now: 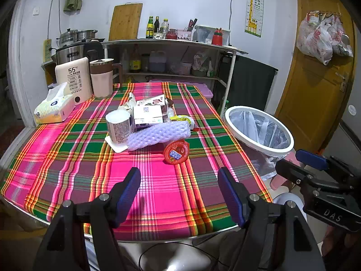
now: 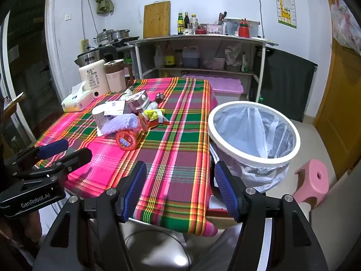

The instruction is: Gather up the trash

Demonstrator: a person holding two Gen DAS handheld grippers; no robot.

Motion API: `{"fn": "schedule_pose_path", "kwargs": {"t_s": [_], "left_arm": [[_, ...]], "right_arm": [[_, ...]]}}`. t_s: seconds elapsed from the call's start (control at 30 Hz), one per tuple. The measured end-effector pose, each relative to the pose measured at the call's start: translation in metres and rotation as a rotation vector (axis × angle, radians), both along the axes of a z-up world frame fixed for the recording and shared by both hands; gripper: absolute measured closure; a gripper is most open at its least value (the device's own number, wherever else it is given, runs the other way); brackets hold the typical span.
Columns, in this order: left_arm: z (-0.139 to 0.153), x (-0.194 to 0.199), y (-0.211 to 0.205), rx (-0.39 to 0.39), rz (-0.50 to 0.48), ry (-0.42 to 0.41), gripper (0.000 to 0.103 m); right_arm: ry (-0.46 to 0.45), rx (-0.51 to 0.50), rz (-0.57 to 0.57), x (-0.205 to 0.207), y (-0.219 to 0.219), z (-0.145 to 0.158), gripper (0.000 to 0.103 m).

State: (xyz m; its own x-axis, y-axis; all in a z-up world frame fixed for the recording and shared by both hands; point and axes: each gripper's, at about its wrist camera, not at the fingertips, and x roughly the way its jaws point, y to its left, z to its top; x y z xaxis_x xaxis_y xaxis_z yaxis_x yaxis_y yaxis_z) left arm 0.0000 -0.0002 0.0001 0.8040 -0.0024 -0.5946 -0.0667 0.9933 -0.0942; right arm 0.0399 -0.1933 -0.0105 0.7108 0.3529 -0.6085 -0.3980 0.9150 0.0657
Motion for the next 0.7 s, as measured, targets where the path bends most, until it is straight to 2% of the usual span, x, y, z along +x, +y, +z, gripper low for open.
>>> {"fn": "schedule_pose_path", "kwargs": {"t_s": [0.07,0.7], "left_arm": [[-0.0078,0.0001,-0.002,-0.001,0.0,0.001,0.031],[-0.0115,0.001,-0.0011,-0.004,0.001,0.005,0.031]], "right_arm": [[0.002,-0.001,0.0,0.0,0.0004,0.0001,0.039],[0.008,-0.005,0.0,0.0008,-0.0001,-0.005,0.039]]}}
